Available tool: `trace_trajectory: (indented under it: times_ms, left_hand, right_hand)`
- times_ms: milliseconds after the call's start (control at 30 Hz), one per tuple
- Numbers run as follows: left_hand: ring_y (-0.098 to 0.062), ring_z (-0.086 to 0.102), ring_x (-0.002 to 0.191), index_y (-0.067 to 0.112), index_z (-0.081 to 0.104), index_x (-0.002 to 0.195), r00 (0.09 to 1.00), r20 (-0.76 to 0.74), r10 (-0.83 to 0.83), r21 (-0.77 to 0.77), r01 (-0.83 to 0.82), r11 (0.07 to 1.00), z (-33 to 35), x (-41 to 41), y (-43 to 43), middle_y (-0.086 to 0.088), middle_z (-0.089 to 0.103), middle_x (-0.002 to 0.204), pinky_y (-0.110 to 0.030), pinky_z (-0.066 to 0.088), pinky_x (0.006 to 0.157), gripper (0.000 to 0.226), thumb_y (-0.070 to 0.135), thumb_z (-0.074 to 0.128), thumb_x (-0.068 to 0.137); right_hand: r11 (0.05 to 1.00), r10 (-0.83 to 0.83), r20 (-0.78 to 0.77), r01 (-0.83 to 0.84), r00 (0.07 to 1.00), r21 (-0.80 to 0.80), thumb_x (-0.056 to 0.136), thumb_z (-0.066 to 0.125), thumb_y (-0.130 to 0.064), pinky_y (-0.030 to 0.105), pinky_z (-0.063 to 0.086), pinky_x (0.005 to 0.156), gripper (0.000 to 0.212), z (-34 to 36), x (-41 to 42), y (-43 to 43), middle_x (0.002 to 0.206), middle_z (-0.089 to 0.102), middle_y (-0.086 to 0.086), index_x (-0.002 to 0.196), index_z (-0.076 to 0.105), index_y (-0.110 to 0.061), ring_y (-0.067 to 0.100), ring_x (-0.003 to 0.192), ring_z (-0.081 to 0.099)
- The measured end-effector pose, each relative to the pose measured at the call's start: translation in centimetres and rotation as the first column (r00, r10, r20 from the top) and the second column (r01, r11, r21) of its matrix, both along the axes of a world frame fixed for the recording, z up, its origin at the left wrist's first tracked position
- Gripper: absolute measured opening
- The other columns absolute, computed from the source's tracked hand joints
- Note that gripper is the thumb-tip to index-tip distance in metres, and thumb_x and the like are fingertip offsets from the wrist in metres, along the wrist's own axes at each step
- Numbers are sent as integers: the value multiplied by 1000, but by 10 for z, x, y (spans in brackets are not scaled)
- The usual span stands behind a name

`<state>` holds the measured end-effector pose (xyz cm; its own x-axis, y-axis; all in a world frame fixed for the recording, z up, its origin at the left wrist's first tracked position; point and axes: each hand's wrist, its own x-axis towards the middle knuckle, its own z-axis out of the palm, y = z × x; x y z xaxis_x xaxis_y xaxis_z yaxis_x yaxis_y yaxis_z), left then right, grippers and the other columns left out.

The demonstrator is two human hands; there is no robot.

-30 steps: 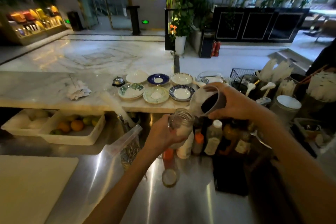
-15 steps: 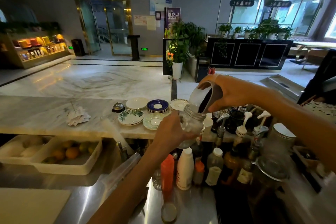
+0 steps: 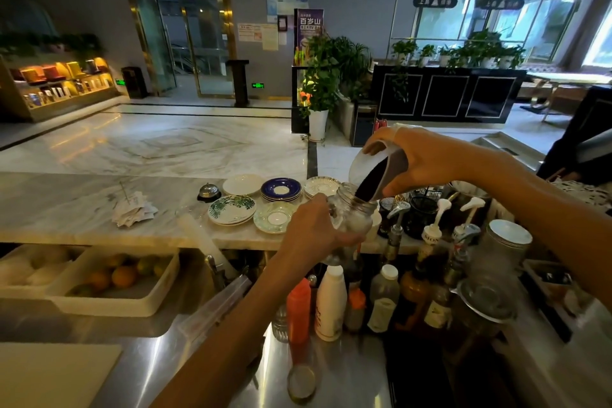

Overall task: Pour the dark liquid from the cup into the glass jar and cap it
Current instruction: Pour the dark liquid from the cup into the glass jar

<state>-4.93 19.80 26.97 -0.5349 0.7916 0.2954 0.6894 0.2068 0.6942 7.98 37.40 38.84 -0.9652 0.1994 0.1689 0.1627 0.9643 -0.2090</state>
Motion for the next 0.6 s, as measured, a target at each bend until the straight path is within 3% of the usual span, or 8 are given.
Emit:
trace_trajectory:
  times_ms: [200, 367, 600]
  left_hand:
    - [-18, 60, 92, 11, 53, 111, 1000, -24, -12, -8, 12, 1000, -3, -1, 6, -4, 64, 106, -38, 56, 79, 77, 61, 82, 60]
    - [-11, 58, 82, 14, 54, 103, 1000, -7, -26, 9, 26, 1000, -6, -1, 10, 0, 63, 97, -24, 49, 65, 73, 65, 80, 58]
    - [-16, 59, 85, 14, 52, 104, 999, -27, -39, -15, 39, 999, -4, 1, 13, -2, 62, 97, -37, 56, 74, 72, 62, 81, 59]
  right_hand:
    - [1000, 2, 6, -2, 1000, 11, 64, 86, -39, 20, 41, 83, 73, 3, 3, 2, 121, 54, -10, 126, 47, -35, 9, 107, 53]
    - [1000, -11, 15, 11, 1000, 19, 64, 86, -40, 22, 41, 84, 73, 5, 4, 2, 124, 54, -7, 125, 46, -38, 12, 109, 52]
    - [999, -29, 14, 28, 999, 18, 64, 87, -37, 25, 43, 83, 75, 7, 9, 2, 119, 53, -9, 128, 48, -33, 12, 106, 52]
